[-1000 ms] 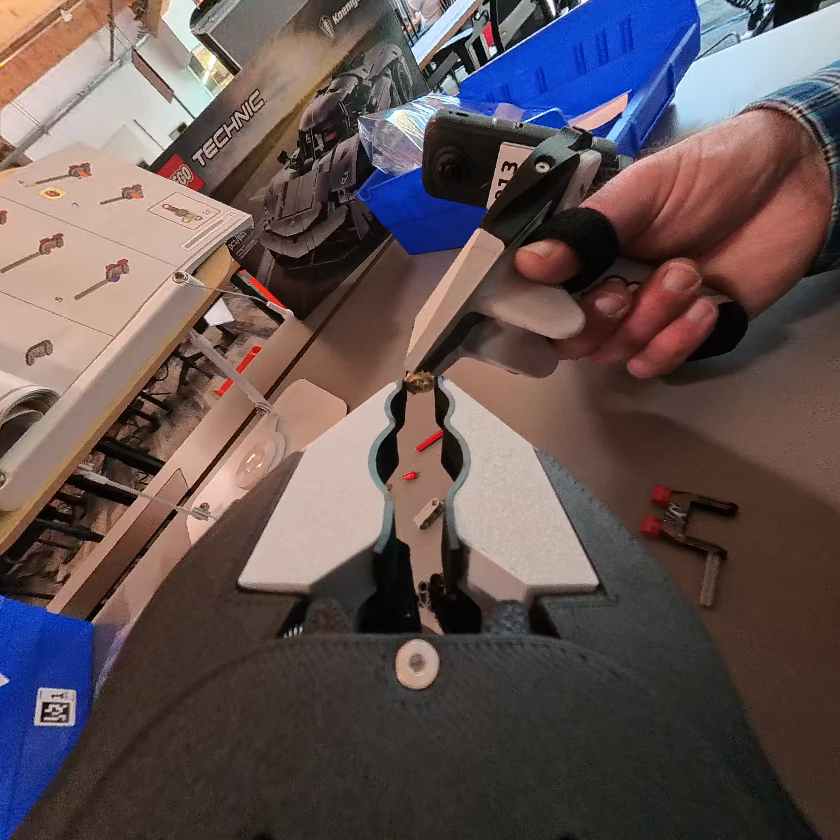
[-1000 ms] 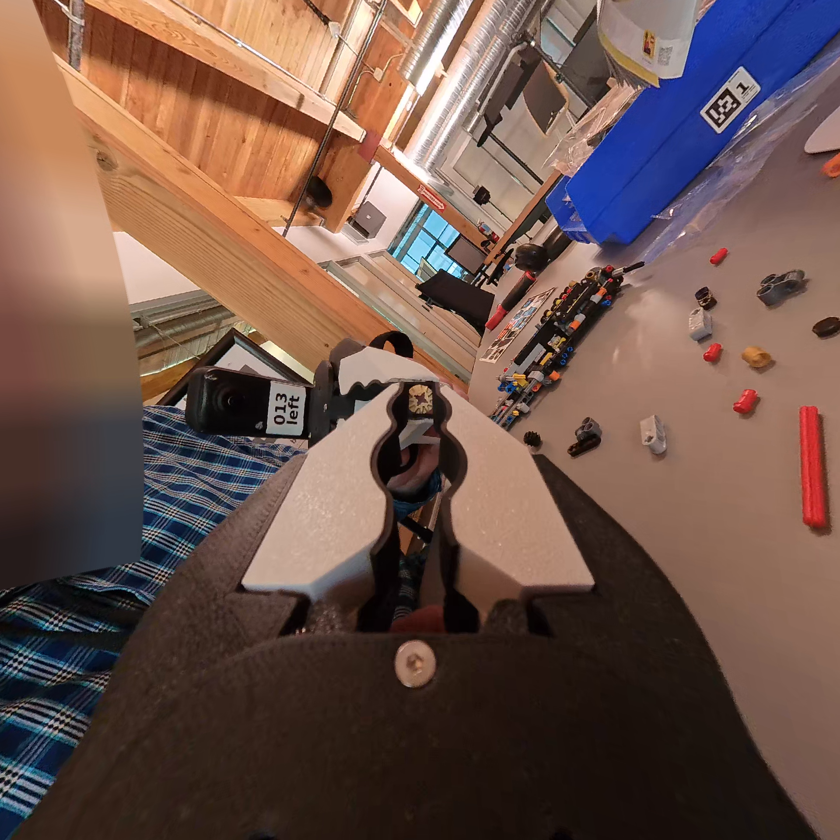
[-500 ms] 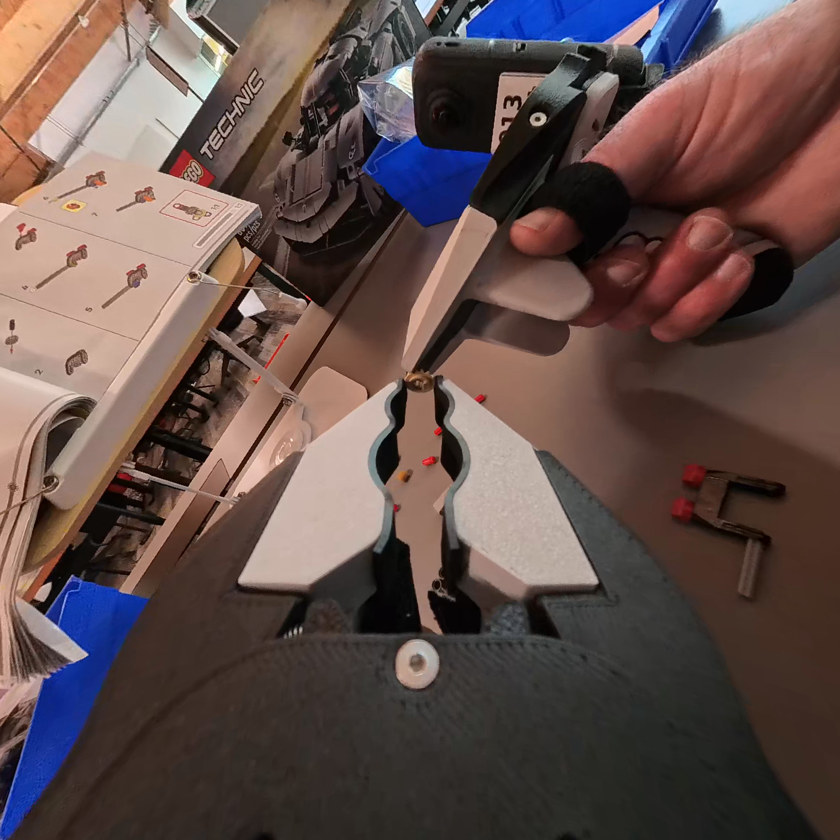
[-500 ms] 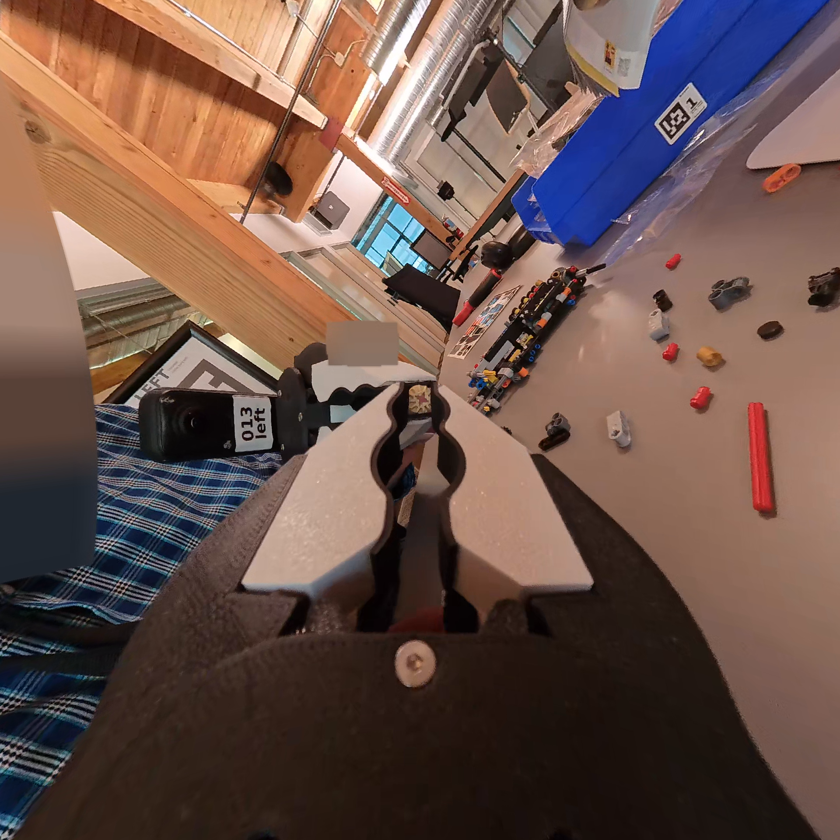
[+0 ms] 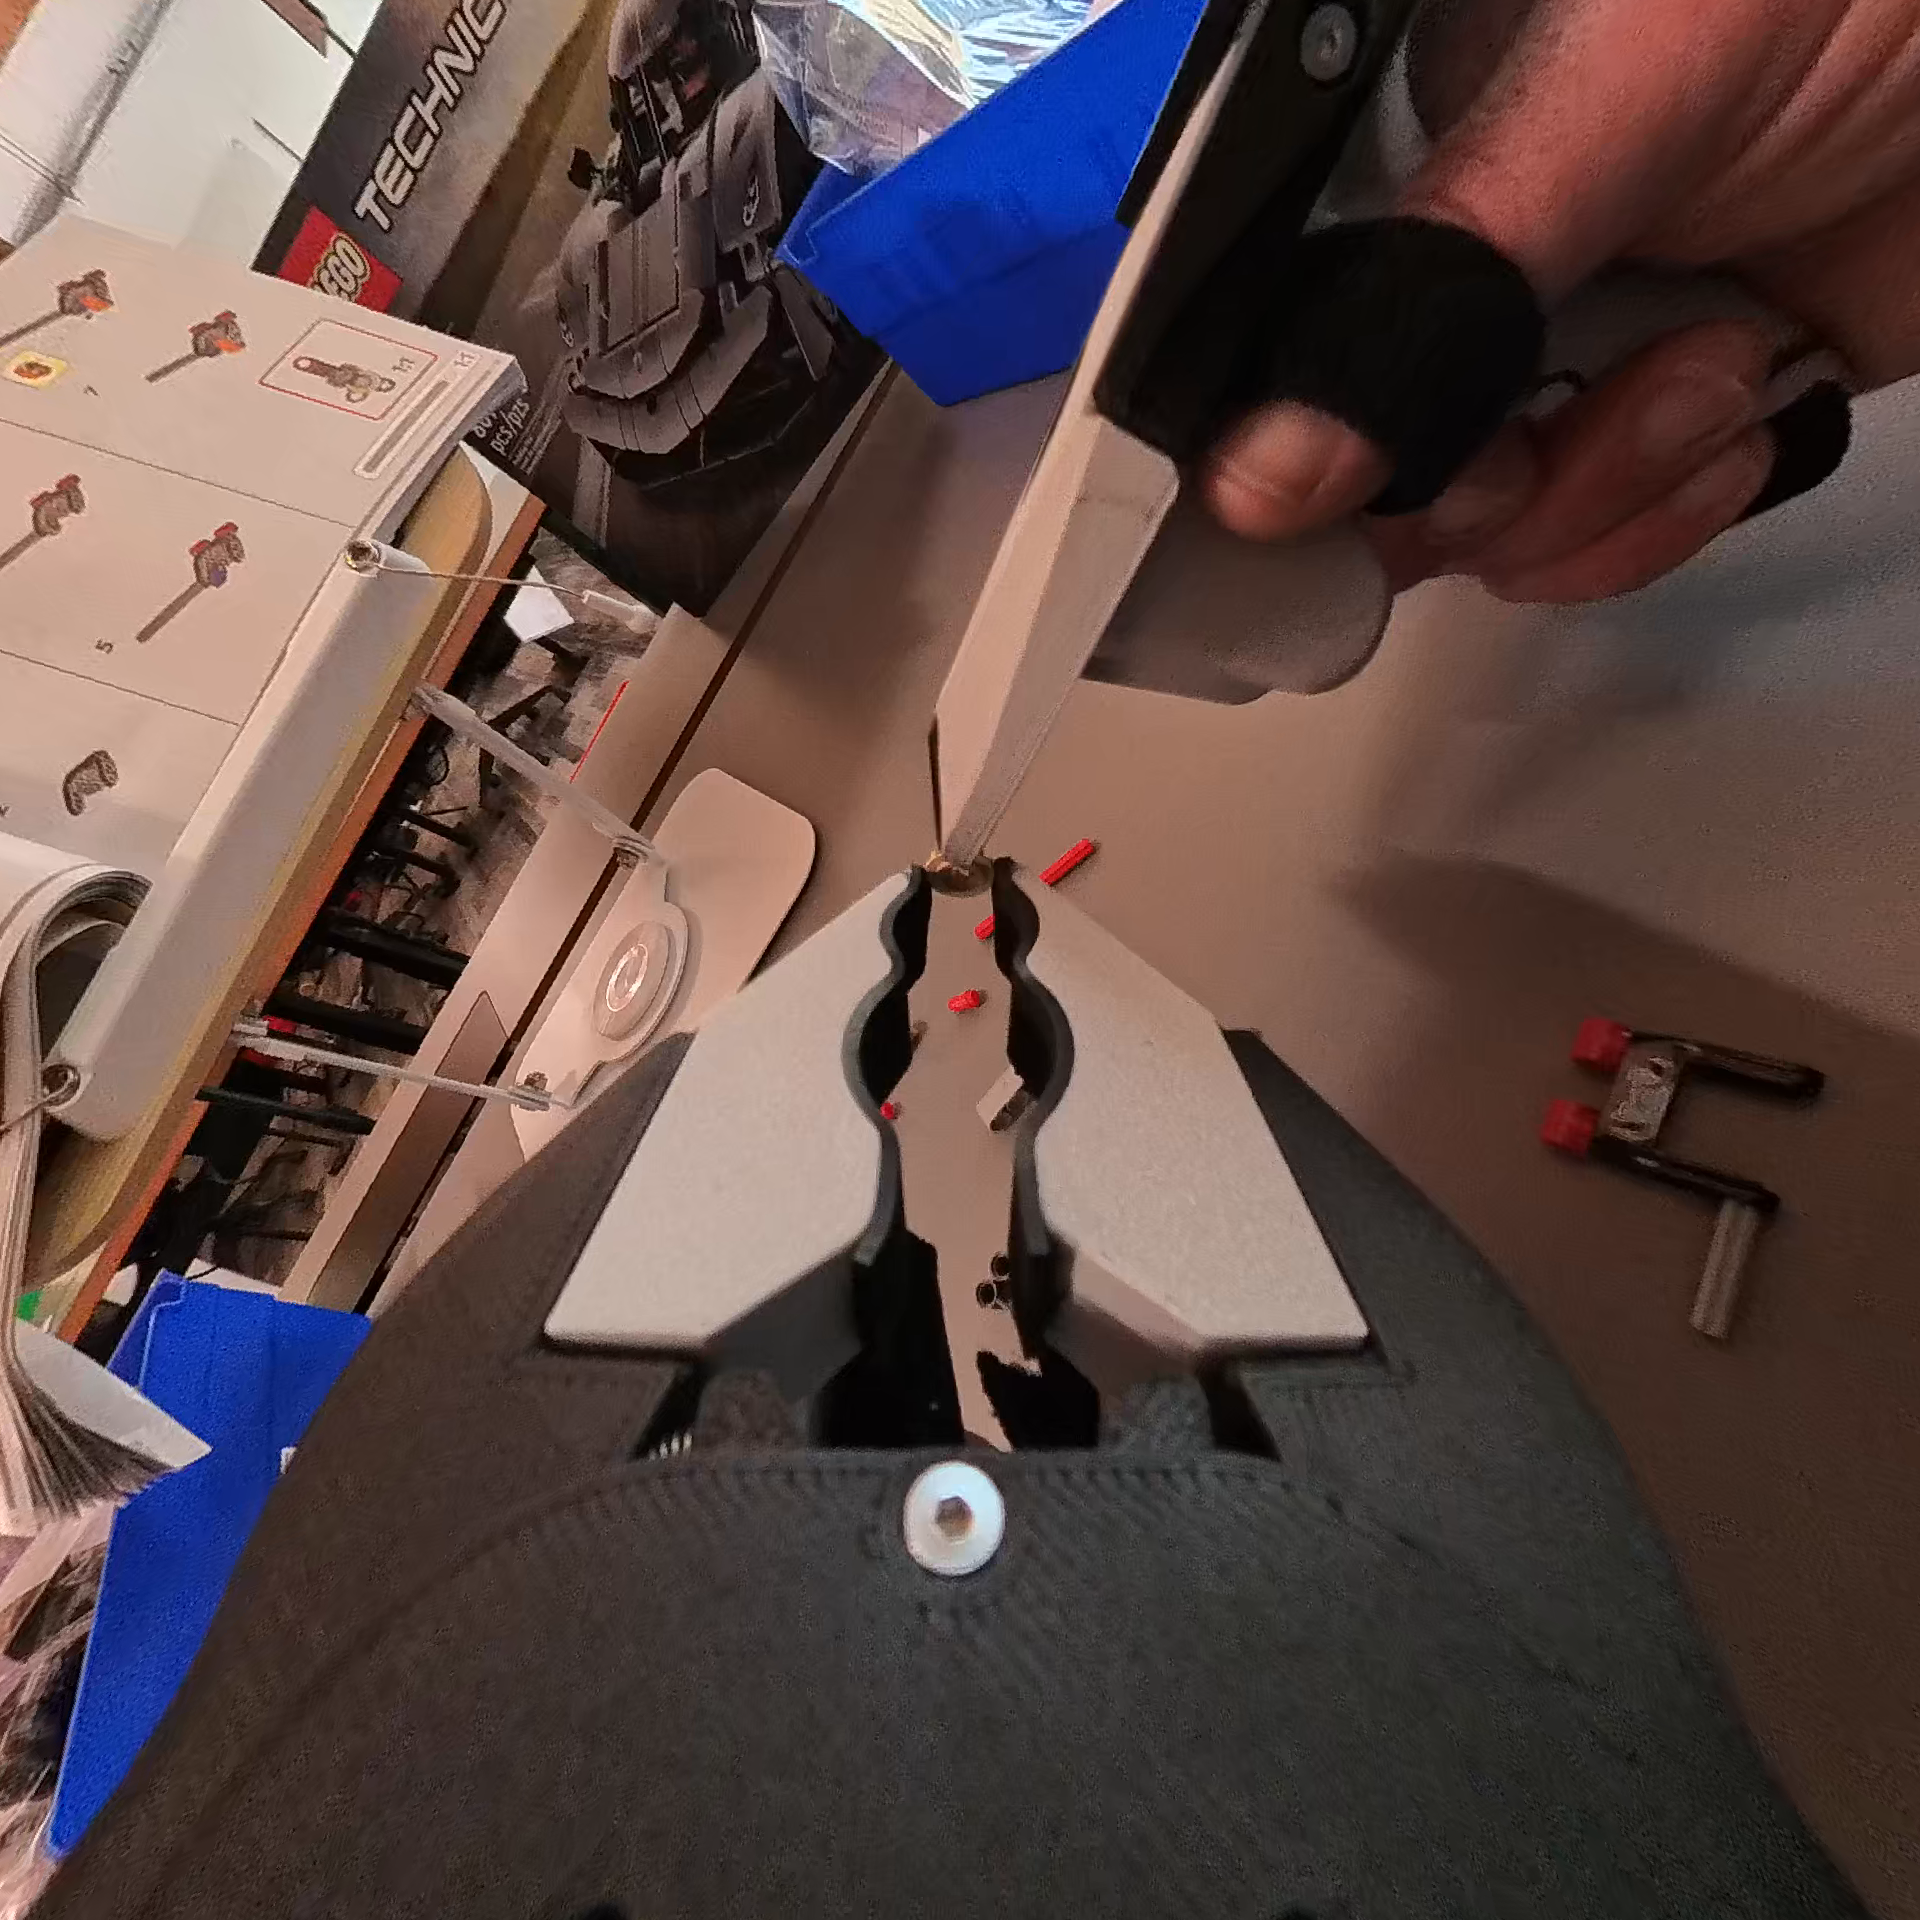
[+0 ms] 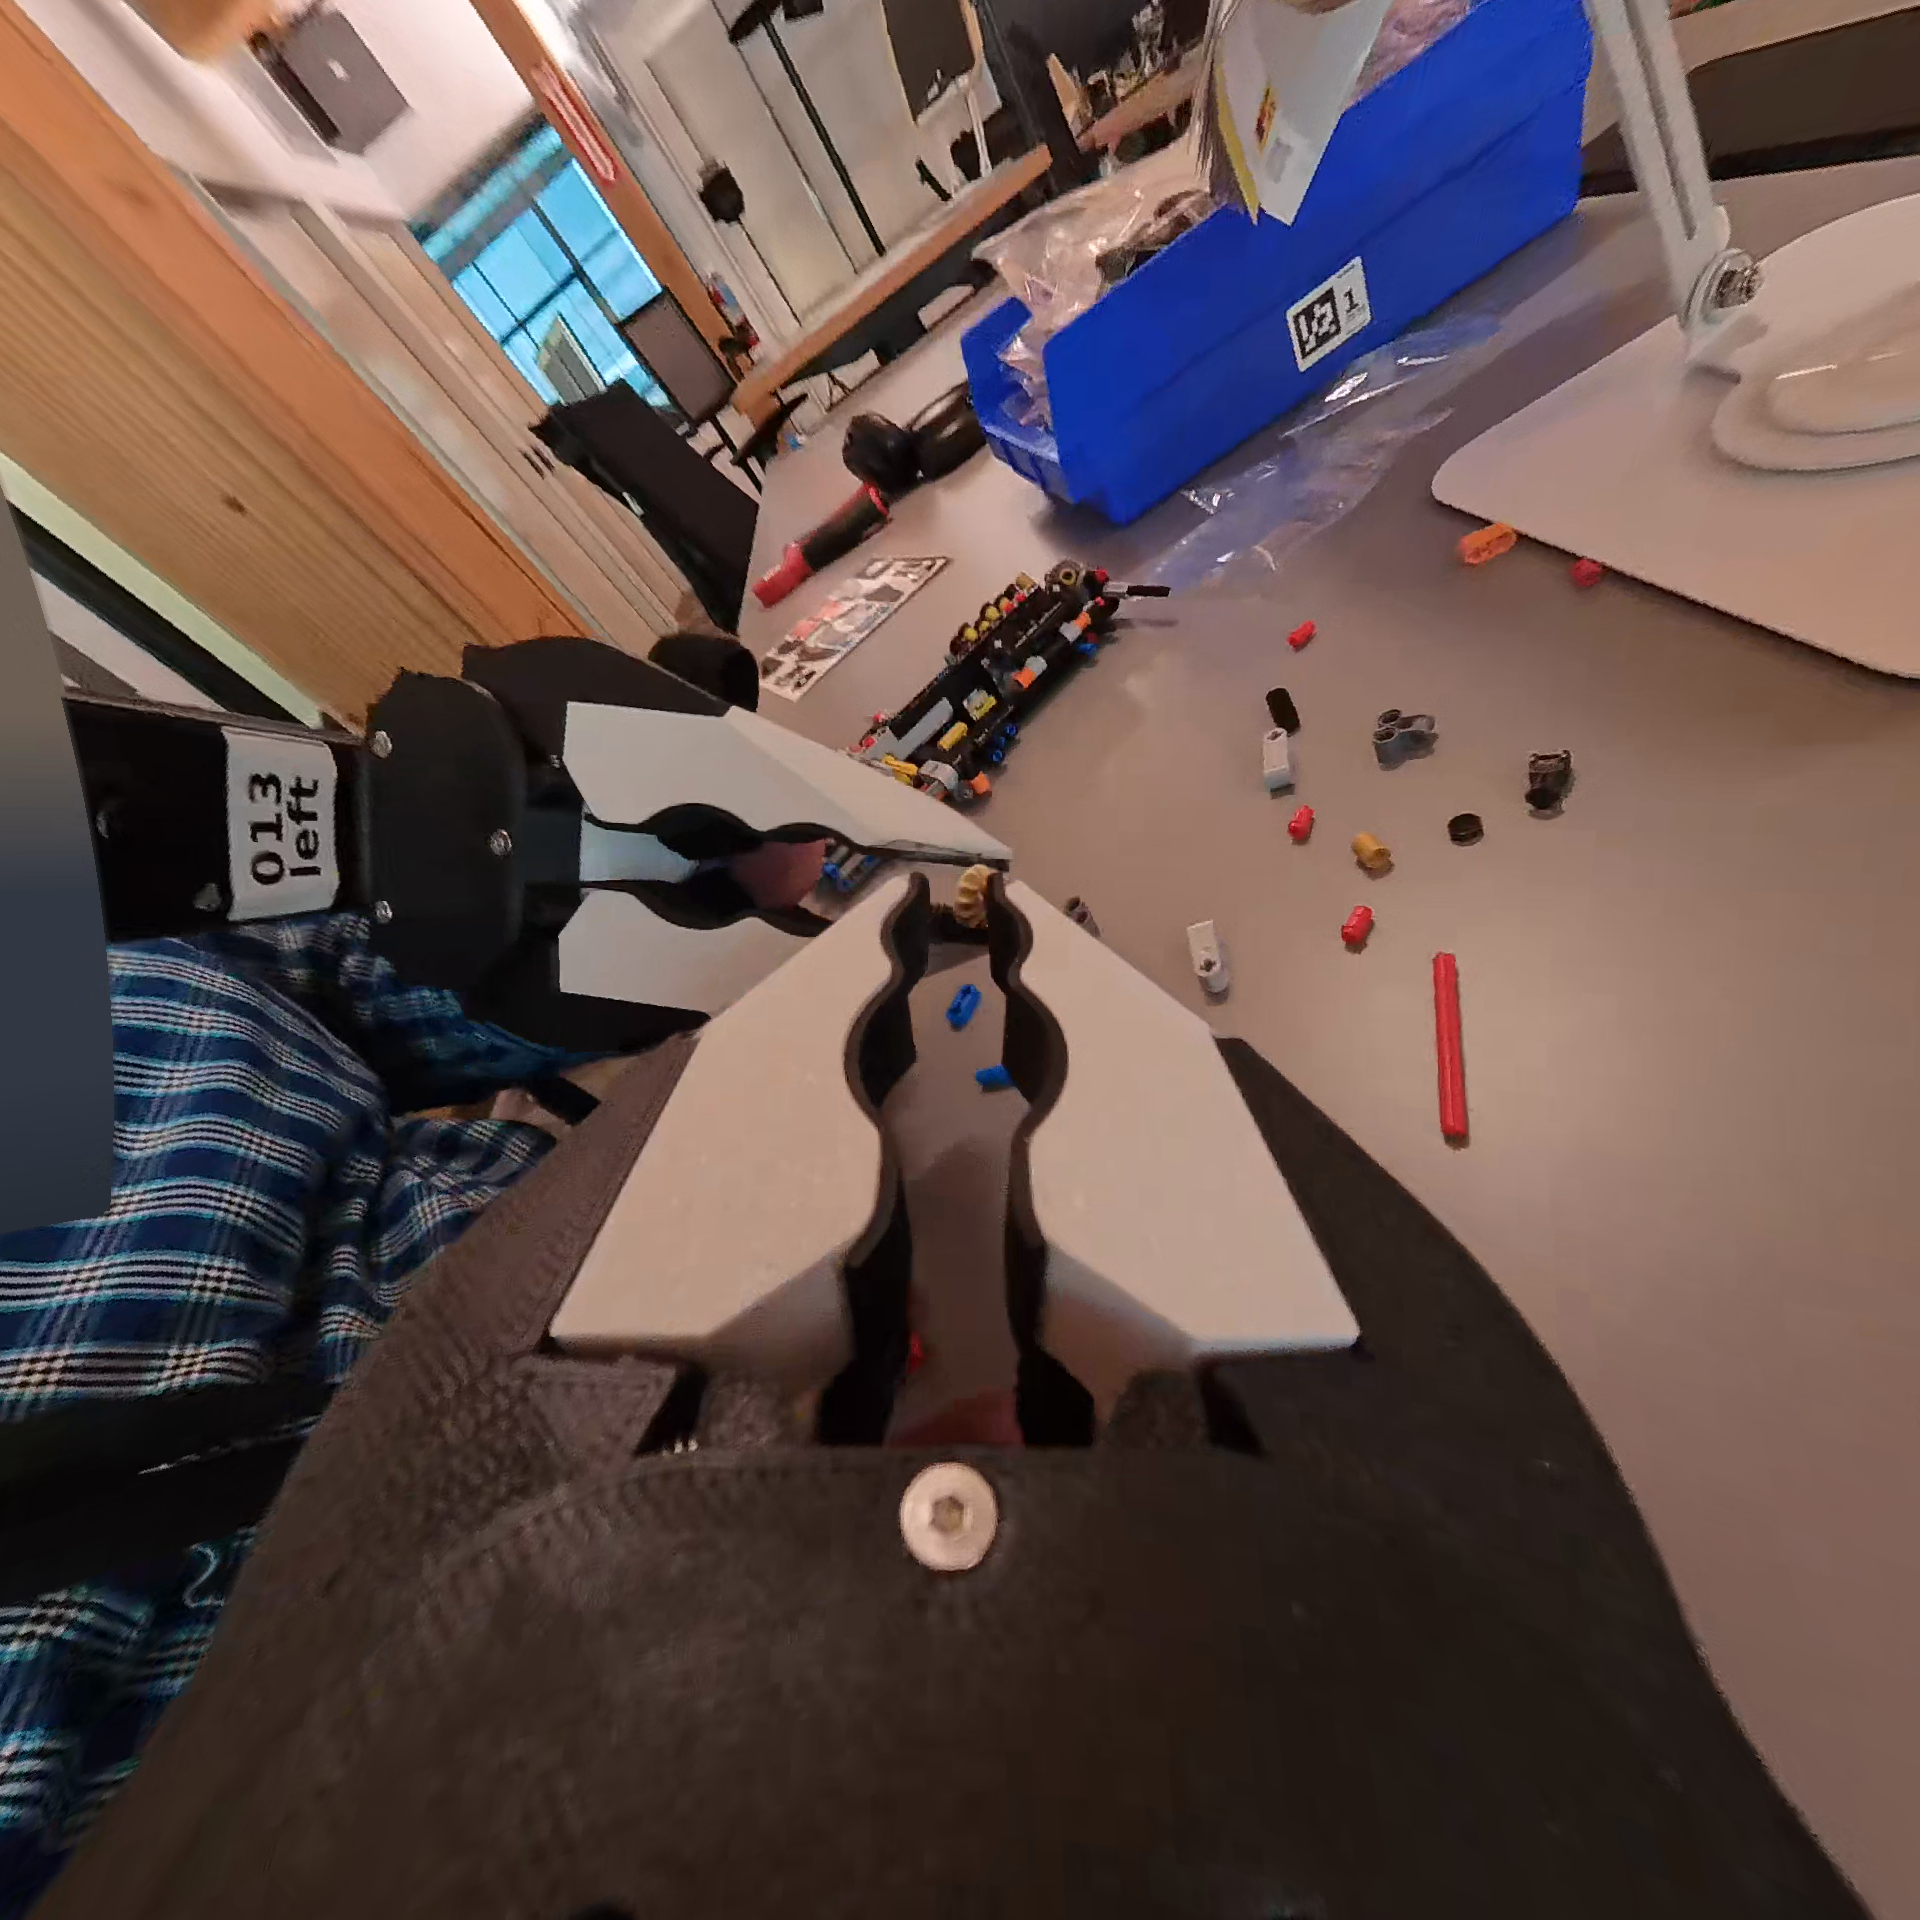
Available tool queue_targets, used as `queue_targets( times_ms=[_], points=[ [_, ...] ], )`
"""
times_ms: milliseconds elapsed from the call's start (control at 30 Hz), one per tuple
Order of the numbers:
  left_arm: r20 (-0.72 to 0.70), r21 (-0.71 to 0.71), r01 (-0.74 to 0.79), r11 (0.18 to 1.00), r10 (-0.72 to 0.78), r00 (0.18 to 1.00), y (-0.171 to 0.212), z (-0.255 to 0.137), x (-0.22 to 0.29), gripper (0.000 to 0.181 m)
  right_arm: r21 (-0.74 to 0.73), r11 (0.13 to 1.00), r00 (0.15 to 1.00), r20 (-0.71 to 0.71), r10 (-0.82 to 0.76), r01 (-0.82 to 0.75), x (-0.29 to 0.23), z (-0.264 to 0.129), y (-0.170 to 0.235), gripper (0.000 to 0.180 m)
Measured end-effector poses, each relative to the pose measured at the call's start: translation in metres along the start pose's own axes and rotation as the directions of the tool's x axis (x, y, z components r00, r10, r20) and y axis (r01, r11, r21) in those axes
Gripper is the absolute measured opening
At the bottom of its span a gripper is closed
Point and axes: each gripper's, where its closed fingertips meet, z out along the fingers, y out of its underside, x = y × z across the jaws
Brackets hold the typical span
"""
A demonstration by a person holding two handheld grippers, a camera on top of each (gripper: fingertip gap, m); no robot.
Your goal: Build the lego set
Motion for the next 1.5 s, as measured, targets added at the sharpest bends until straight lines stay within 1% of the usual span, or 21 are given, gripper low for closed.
queue_targets(
  times_ms=[33, 100, 233, 433, 633, 767, 1300, 1367, 1500],
  points=[
    [-0.001, -0.002, -0.001, 1.000, 0.001, 1.000, 0.0002, 0.0001, 0.0003, 0.010, -0.013, 1.000, 1.000, -0.022, -0.019, 0.019, 0.0014, 0.0008, 0.0019, 0.007],
    [-0.003, -0.007, -0.003, 1.000, 0.003, 1.000, 0.0006, 0.0004, 0.0010, 0.010, -0.033, 0.998, 0.997, -0.057, -0.052, 0.051, 0.0032, 0.0016, 0.0039, 0.006],
    [-0.005, -0.009, -0.003, 1.000, 0.003, 1.000, 0.0002, 0.0007, 0.0010, 0.010, -0.039, 0.996, 0.993, -0.083, -0.085, 0.082, 0.0032, 0.0009, 0.0029, 0.002],
    [-0.018, -0.004, 0.009, 1.000, -0.009, 1.000, -0.0010, 0.0001, 0.0020, 0.010, -0.016, 0.999, 0.998, -0.055, -0.031, 0.030, 0.0024, -0.0006, 0.0028, 0.001],
    [-0.023, -0.009, 0.005, 1.000, -0.006, 1.000, -0.0004, 0.0002, 0.0035, 0.010, -0.016, 0.999, 0.997, -0.067, -0.032, 0.031, 0.0030, -0.0031, 0.0031, 0.004],
    [-0.023, -0.011, 0.005, 1.000, -0.005, 1.000, -0.0004, 0.0000, 0.0034, 0.010, -0.019, 0.999, 0.997, -0.065, -0.037, 0.036, 0.0017, -0.0027, 0.0033, 0.000],
    [-0.021, 0.001, 0.009, 1.000, -0.009, 1.000, -0.0027, 0.0006, 0.0023, 0.010, 0.017, 1.000, 0.999, -0.051, 0.006, -0.006, 0.0040, -0.0052, 0.0019, 0.000],
    [-0.022, 0.007, 0.015, 1.000, -0.015, 1.000, -0.0036, 0.0004, 0.0020, 0.011, 0.023, 1.000, 0.999, -0.051, 0.013, -0.012, 0.0049, -0.0057, 0.0015, 0.000],
    [-0.056, 0.017, 0.037, 0.999, -0.036, 0.998, -0.0041, -0.0015, 0.0047, 0.024, 0.037, 0.999, 0.998, -0.054, 0.019, -0.017, 0.0066, -0.0082, -0.0009, 0.000]
  ],
)
